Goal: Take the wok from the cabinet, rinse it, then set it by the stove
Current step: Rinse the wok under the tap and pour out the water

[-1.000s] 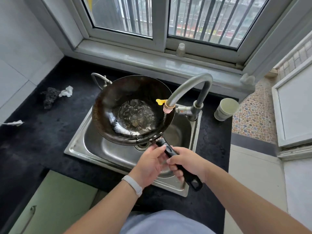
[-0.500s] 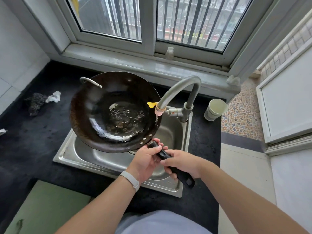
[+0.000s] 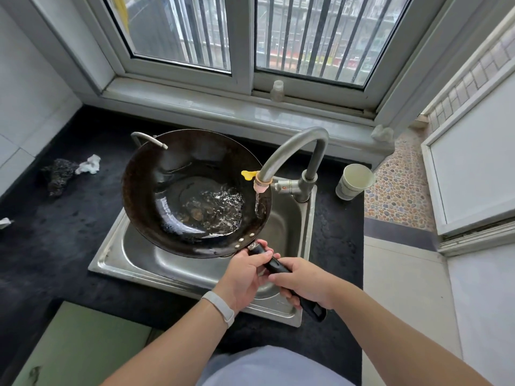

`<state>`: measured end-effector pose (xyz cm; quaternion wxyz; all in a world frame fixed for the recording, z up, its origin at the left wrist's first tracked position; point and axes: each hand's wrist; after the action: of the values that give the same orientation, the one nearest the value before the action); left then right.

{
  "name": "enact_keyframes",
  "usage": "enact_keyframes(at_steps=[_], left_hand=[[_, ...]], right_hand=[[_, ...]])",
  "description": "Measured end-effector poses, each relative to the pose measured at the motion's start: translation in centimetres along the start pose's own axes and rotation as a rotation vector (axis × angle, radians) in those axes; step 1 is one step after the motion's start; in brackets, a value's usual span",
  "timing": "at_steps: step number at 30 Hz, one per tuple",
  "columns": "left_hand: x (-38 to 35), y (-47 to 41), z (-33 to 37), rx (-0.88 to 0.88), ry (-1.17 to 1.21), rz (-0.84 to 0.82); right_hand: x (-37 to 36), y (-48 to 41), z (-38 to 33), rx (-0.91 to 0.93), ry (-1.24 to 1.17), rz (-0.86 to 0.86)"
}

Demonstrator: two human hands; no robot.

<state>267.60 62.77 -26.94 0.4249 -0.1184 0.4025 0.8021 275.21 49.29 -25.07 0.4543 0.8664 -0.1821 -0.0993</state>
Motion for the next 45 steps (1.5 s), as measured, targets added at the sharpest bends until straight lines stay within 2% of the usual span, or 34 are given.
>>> enact_keyframes(at_steps=[14, 29, 34, 45], left_hand=[[0.9, 2.5, -1.4, 0.006, -0.065, 0.077], [1.0, 5.0, -3.6, 0.005, -0.011, 0.105], [1.0, 5.3, -4.0, 0.011, 0.025, 0.113], [-0.1, 4.8, -1.9, -0.017, 0.083, 0.021]], right_hand=[[-0.8, 0.3, 2.2, -0.068, -0.153, -0.209], [-1.1, 1.7, 3.7, -0.158, -0.190, -0.300], [-1.2, 2.3, 3.8, -0.139, -0.142, -0.278], [-1.2, 3.3, 1.8, -0.015, 0.041, -0.066]])
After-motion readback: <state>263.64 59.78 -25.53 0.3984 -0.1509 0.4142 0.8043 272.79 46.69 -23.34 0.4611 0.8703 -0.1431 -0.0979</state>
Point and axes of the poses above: each hand's wrist, its own y-axis away from the middle knuckle, its own x-axis out of the back of the hand, z = x × y, and after that the axes turned 11 degrees about -x, right-handed
